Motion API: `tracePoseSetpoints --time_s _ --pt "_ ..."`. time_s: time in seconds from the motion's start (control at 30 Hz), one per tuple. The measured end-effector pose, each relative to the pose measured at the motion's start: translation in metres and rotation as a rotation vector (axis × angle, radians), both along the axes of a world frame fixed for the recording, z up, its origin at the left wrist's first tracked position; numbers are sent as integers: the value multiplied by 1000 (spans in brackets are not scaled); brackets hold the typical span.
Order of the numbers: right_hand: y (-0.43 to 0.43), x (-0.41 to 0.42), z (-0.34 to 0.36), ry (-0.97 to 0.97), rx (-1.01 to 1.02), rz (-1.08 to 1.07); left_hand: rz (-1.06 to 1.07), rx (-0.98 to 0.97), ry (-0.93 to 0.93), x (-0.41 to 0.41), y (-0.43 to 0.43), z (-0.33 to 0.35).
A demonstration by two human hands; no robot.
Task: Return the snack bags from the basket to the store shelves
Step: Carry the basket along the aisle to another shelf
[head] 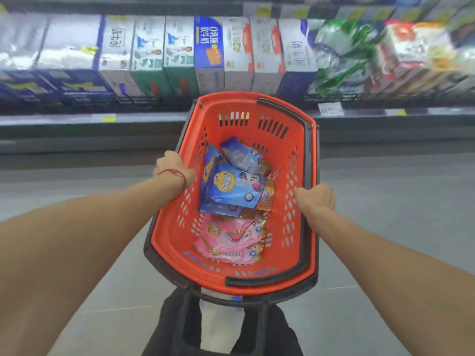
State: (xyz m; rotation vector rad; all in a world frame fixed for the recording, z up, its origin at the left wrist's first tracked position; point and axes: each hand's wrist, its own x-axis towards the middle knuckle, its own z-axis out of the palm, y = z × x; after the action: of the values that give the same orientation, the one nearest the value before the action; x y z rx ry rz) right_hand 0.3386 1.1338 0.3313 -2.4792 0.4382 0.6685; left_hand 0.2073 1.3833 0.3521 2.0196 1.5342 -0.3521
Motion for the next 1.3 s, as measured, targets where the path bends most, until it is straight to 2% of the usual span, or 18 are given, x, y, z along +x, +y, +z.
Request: tracePoseSetpoints --time_s 0.2,0.47,0.6,0.97,1.3 --pt "-22 -6 76 -87 -7 -82 -127 17 -56 24 -3 72" --pt "-73 -21 118 -131 15 -260 -331 62 -201 69 -36 118" --pt "-116 -13 127 -126 27 -367 -456 43 -155 107 -76 130" --pt "-319 55 143 -137 46 -542 -675 13 -183 241 -280 152" --pt "-493 195 158 -162 -27 -651 -753 -113 -238 411 -452 164"
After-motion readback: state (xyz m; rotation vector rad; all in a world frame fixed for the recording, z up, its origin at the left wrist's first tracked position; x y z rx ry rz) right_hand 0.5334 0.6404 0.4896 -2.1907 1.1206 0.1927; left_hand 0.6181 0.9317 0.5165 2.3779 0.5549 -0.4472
